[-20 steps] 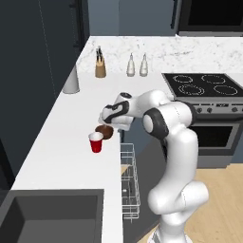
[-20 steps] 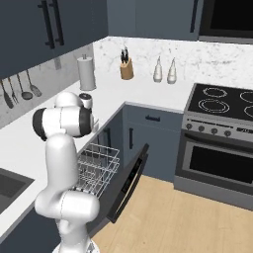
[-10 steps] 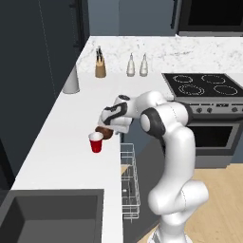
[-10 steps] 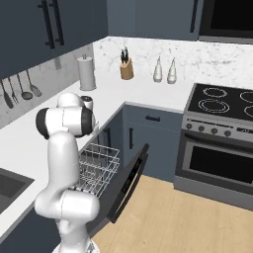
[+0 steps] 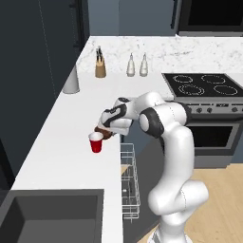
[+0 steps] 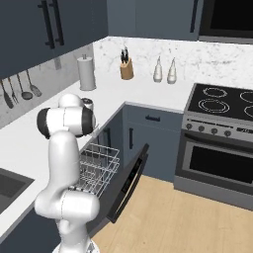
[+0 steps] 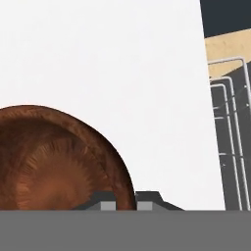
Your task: Pick up the cup and bowl from the counter, place them in the dishwasher, and close the dishwasher door.
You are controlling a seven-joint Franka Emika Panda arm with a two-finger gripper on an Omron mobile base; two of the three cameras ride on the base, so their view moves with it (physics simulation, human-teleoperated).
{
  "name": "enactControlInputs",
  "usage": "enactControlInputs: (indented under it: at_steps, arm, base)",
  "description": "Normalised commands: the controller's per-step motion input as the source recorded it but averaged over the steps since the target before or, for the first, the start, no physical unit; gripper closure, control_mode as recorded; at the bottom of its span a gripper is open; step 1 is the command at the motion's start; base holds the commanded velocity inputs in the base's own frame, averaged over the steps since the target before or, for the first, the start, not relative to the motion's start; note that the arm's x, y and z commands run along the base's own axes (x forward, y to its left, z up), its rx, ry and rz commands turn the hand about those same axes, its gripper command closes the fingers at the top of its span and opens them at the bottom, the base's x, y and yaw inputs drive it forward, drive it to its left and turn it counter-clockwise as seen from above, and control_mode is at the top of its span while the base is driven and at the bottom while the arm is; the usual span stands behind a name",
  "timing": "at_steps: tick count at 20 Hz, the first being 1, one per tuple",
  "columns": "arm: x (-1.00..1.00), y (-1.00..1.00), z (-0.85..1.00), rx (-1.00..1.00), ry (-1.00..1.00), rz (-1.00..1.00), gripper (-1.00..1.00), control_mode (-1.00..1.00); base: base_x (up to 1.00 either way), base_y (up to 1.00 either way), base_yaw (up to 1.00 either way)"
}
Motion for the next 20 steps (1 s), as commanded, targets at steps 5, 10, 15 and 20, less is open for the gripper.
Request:
enactControlInputs:
  at_steps: [5, 10, 15, 20]
  arm:
    - [-0.33, -0.52, 0.01, 0.05, -0.02, -0.14, 1.00, -1.00]
    - [-0.53, -0.78, 0.12, 0.13, -0.04, -0.17, 1.00, -1.00]
    - [-0.58, -0.45, 0.00, 0.06, 0.00, -0.19, 1.00, -1.00]
    - [-0.60, -0.13, -0.10, 0.14, 0.09, -0.33, 1.00, -1.00]
  base:
    - [0.00, 0.00, 0.00]
    - [0.00, 0.00, 0.00]
    - [0.00, 0.00, 0.00]
    - [0.00, 0.00, 0.00]
